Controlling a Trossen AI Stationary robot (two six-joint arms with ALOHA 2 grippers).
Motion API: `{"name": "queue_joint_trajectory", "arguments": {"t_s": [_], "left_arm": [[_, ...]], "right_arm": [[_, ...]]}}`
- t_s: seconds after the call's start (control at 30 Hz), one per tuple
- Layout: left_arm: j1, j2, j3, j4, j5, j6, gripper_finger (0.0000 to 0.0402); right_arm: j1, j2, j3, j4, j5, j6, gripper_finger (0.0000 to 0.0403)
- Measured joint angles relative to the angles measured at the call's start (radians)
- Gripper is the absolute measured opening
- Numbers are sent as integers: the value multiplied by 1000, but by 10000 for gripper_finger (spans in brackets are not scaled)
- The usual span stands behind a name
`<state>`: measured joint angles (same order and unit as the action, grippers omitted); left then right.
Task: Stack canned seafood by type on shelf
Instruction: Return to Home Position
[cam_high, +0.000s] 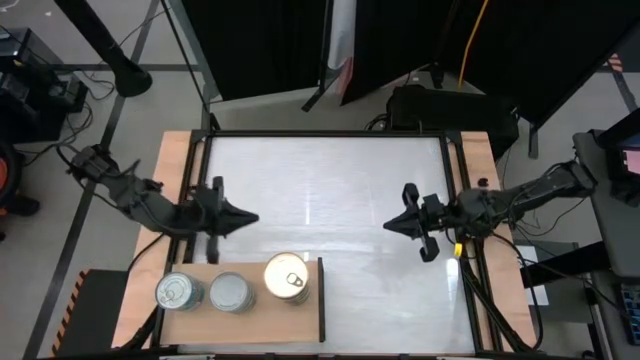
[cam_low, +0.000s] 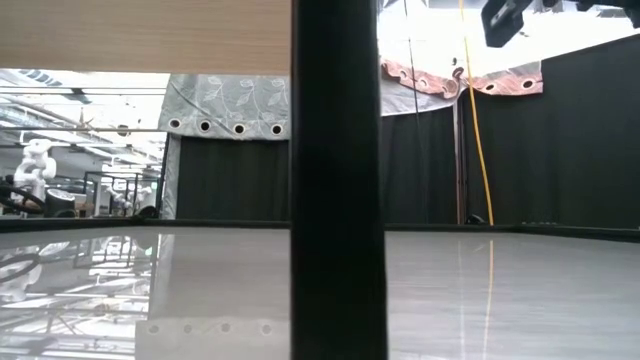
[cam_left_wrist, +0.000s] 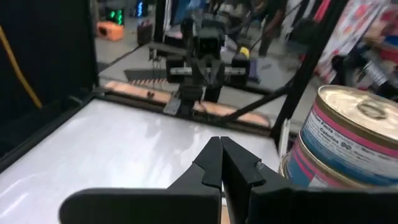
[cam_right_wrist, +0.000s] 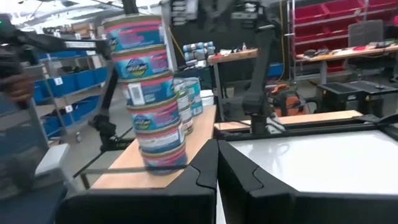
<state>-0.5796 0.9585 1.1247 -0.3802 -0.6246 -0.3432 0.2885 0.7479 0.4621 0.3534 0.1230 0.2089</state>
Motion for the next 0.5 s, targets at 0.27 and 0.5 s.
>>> {"name": "queue_joint_trajectory", "arguments": {"t_s": [0.27,0.5], "left_arm": [[105,-326,-343,117,160,68,2],[158,-535,-594,166,205,69,2]], "right_arm": [[48,0,-72,0,9,-7,0],[47,0,-310,253,10,54,0]]}}
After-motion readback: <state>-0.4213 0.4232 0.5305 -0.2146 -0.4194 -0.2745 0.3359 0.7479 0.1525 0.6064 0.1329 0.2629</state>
